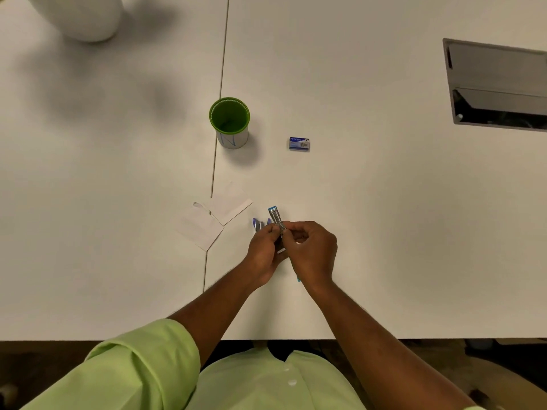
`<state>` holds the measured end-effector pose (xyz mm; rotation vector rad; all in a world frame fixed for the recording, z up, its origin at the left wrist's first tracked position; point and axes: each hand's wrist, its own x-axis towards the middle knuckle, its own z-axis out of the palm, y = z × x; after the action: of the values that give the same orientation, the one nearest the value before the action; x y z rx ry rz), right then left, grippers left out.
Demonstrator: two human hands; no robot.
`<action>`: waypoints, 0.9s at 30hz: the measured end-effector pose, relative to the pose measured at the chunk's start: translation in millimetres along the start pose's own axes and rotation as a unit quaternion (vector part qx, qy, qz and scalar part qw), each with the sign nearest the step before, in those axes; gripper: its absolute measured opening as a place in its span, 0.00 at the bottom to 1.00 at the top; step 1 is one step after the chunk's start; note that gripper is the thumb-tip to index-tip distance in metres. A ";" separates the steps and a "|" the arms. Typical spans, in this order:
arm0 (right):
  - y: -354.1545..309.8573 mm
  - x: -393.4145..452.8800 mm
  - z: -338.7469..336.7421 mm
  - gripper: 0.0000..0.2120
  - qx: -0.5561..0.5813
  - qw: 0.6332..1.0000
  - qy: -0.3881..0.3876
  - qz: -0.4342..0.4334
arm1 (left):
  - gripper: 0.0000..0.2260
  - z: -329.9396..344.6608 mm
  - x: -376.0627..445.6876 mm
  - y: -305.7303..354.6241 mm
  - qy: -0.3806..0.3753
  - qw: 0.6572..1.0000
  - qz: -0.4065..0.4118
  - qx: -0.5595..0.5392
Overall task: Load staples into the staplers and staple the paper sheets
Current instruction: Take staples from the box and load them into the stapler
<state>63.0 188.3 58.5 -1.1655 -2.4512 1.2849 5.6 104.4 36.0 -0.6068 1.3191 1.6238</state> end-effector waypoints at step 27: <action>-10.4 3.4 4.8 0.04 -0.097 0.993 0.008 -0.066 | 0.15 2.3 -2.8 7.6 0.000 0.996 -0.018 -0.087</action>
<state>52.5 184.0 62.6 -1.0293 -2.6386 1.0179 0.5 105.6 42.6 -0.7316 1.1684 1.7197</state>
